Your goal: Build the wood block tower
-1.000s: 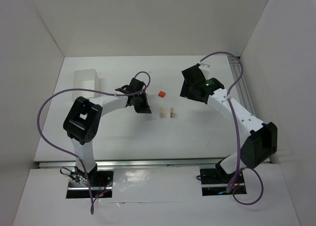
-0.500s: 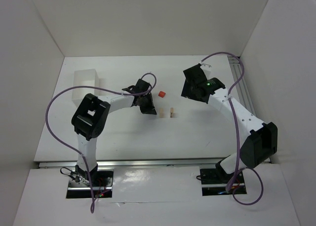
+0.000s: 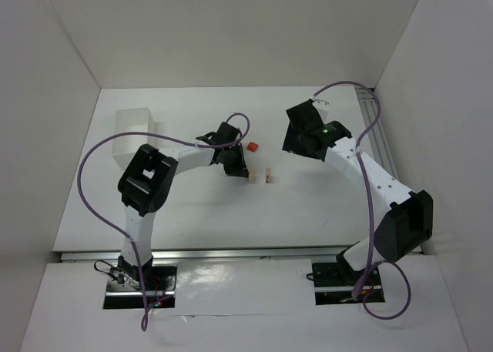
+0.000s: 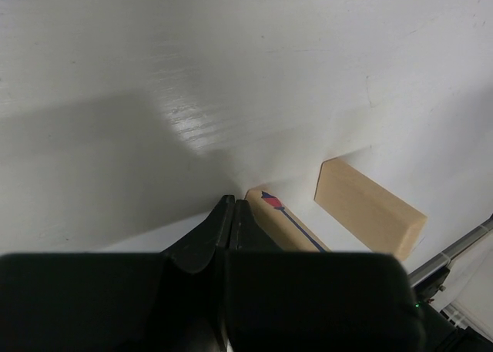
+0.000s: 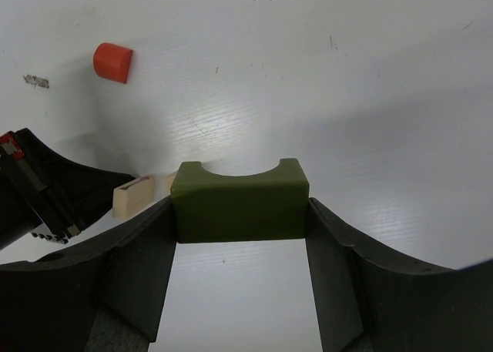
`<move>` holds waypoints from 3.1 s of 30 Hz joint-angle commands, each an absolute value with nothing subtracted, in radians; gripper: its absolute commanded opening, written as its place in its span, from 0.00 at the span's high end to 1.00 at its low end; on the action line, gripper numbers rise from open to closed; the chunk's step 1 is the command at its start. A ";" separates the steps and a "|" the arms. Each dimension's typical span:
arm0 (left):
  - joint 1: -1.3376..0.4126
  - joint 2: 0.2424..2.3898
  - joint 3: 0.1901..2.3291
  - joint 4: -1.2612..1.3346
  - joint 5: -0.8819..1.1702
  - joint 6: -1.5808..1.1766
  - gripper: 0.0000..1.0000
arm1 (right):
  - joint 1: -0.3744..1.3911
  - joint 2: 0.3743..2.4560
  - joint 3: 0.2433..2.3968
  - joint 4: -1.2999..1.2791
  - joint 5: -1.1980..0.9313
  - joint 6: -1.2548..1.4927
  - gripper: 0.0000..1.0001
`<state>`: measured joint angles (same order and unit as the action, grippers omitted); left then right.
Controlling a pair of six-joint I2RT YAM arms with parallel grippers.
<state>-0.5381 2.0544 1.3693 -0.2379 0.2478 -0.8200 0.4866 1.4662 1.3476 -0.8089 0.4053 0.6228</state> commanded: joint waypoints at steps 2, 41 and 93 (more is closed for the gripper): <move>-0.543 2.071 1.399 -0.256 0.241 -0.844 1.00 | 0.472 1.428 1.341 -0.790 0.414 0.612 0.49; -0.561 2.008 1.327 -0.296 0.184 -0.884 1.00 | 0.472 1.437 1.313 -0.762 0.396 0.603 0.49; -0.564 2.083 1.436 -0.339 0.160 -0.856 1.00 | 0.502 1.474 1.313 -0.735 0.336 0.575 0.49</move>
<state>-0.5529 2.0560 1.4040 -0.3229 0.1703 -0.8825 0.4942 1.4796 1.3018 -0.7868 0.3313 0.5819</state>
